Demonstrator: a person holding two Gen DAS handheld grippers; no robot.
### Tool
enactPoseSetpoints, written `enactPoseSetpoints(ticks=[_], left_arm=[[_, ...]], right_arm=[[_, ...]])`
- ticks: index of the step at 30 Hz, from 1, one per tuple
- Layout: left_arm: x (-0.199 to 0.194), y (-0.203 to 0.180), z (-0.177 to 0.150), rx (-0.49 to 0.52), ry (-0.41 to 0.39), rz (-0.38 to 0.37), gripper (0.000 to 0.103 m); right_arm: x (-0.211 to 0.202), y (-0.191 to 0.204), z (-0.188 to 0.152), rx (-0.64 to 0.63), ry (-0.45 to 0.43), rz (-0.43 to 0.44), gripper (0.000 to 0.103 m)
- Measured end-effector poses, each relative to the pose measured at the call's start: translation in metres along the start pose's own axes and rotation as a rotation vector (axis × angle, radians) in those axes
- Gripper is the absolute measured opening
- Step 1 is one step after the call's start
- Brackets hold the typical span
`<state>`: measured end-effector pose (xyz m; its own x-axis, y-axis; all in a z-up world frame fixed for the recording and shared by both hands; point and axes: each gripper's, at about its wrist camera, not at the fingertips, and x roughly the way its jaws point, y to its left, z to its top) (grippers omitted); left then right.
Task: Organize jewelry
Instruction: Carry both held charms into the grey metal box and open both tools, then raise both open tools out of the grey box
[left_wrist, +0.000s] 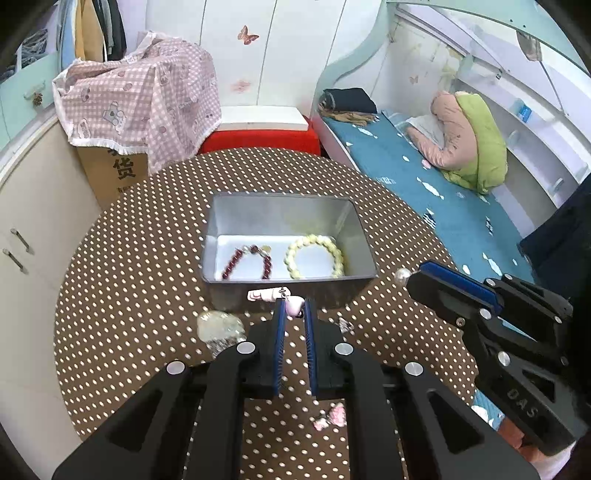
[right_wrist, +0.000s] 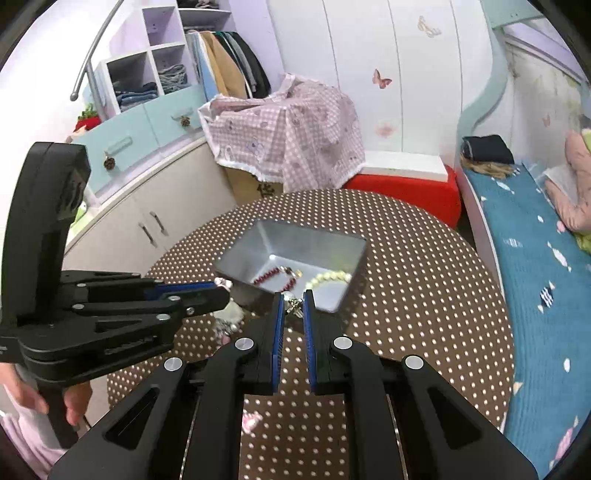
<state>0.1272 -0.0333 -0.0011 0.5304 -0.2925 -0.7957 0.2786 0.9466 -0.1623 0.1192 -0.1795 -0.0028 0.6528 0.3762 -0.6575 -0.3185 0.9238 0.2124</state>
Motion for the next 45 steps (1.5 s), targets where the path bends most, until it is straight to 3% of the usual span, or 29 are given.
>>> enactPoseSetpoints(ticks=[19,23,24,25,26,27,28,30,45], left_arm=[[0.011,0.026,0.05,-0.014,-0.029,-0.04,0.009],[0.016,0.024,0.055,0.018,-0.033,-0.022,0.01],[0.017,0.024,0.055,0.03,-0.033,-0.002,0.013],[0.02,0.026,0.055,0.027,-0.019,0.028,0.018],[0.022,0.028,0.055,0.018,-0.007,0.037,0.035],[0.023,0.03,0.054,0.006,0.0,0.048,0.043],[0.024,0.034,0.054,-0.005,0.0,0.049,0.047],[0.024,0.038,0.053,-0.017,0.003,0.036,0.052],[0.017,0.045,0.035,-0.026,0.026,0.054,0.054]], right_arm=[[0.04,-0.003,0.049,0.007,0.004,-0.001,0.011],[0.054,-0.005,0.054,-0.017,0.06,0.018,0.013],[0.058,-0.004,0.054,-0.032,0.083,0.012,0.018],[0.061,-0.005,0.053,-0.041,0.097,-0.014,0.034],[0.063,-0.007,0.052,-0.044,0.101,-0.052,0.048],[0.064,-0.011,0.05,-0.036,0.094,-0.093,0.065],[0.064,-0.014,0.049,-0.029,0.087,-0.106,0.069],[0.063,-0.022,0.047,-0.001,0.086,-0.086,0.069],[0.045,-0.026,0.029,0.013,0.088,-0.093,0.07]])
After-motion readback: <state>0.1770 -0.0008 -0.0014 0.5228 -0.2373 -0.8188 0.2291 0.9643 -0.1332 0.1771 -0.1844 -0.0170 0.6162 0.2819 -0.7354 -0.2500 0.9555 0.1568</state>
